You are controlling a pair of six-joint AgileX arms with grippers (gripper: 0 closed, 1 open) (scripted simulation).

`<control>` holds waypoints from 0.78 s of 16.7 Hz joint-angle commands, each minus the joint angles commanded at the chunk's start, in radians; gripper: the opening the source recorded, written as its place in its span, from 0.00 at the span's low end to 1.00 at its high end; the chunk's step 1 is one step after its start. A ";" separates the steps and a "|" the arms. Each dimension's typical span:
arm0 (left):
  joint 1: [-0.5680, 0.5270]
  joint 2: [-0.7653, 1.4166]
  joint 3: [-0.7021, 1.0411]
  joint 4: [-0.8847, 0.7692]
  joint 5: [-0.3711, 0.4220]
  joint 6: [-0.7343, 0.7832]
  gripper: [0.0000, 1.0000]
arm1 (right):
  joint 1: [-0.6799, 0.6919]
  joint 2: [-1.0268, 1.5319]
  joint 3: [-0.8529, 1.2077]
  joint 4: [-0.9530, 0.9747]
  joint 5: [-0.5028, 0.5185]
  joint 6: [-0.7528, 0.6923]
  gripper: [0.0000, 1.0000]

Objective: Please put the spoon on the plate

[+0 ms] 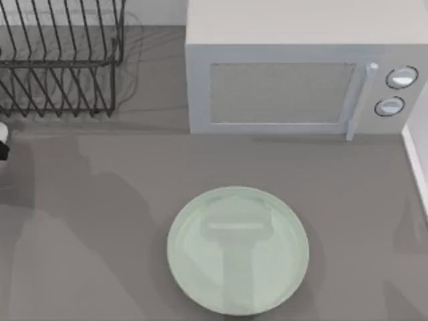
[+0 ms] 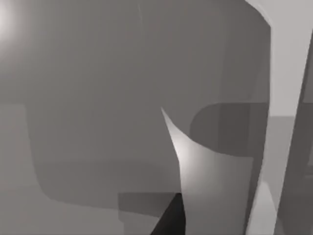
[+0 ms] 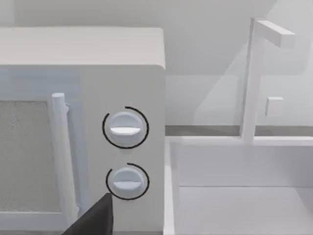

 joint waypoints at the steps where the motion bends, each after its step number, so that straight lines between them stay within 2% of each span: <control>1: 0.000 -0.001 0.003 -0.003 0.000 0.000 0.00 | 0.000 0.000 0.000 0.000 0.000 0.000 1.00; 4: 0.001 -0.019 0.064 -0.074 0.000 0.000 0.00 | 0.000 0.000 0.000 0.000 0.000 0.000 1.00; 9: -0.002 -0.084 0.209 -0.311 -0.001 -0.002 0.00 | 0.000 0.000 0.000 0.000 0.000 0.000 1.00; 13: -0.002 -0.109 0.249 -0.357 -0.001 -0.004 0.00 | 0.000 0.000 0.000 0.000 0.000 0.000 1.00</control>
